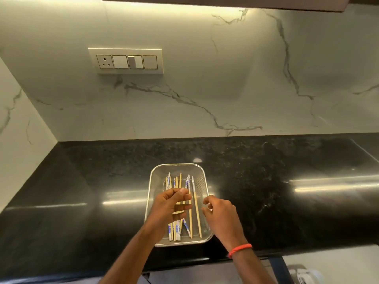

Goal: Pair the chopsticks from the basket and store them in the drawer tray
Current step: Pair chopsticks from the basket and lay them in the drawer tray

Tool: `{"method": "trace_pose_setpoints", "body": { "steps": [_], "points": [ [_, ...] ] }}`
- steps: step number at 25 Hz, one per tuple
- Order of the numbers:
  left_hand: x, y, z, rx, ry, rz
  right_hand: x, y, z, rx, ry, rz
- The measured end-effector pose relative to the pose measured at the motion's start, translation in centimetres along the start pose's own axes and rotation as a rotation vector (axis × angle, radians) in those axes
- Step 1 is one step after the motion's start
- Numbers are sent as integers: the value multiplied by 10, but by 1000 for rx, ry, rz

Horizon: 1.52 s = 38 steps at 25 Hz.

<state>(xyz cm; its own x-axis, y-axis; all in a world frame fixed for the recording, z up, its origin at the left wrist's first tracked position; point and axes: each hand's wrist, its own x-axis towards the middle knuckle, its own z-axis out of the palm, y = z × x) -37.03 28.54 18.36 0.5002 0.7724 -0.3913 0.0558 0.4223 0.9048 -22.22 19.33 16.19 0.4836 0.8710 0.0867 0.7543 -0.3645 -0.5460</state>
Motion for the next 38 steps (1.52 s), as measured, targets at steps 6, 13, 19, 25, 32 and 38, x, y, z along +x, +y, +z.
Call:
{"method": "trace_pose_setpoints", "body": {
  "steps": [6,13,19,25,32,38],
  "points": [
    [34,18,-42,-17,-17,-5,20,-17,45,-230,-125,52],
    [55,18,-67,26,-96,-54,23,-27,81,-141,-94,184],
    [67,26,-82,2,-114,-57,29,-34,88,-22,-115,312],
    [71,28,-95,-5,-121,-42,38,-40,92,70,-177,397],
    [74,23,-93,-22,-149,-69,40,-43,89,99,-148,471],
    [77,19,-86,-9,-168,-84,41,-42,73,200,-95,485]
  ]
}}
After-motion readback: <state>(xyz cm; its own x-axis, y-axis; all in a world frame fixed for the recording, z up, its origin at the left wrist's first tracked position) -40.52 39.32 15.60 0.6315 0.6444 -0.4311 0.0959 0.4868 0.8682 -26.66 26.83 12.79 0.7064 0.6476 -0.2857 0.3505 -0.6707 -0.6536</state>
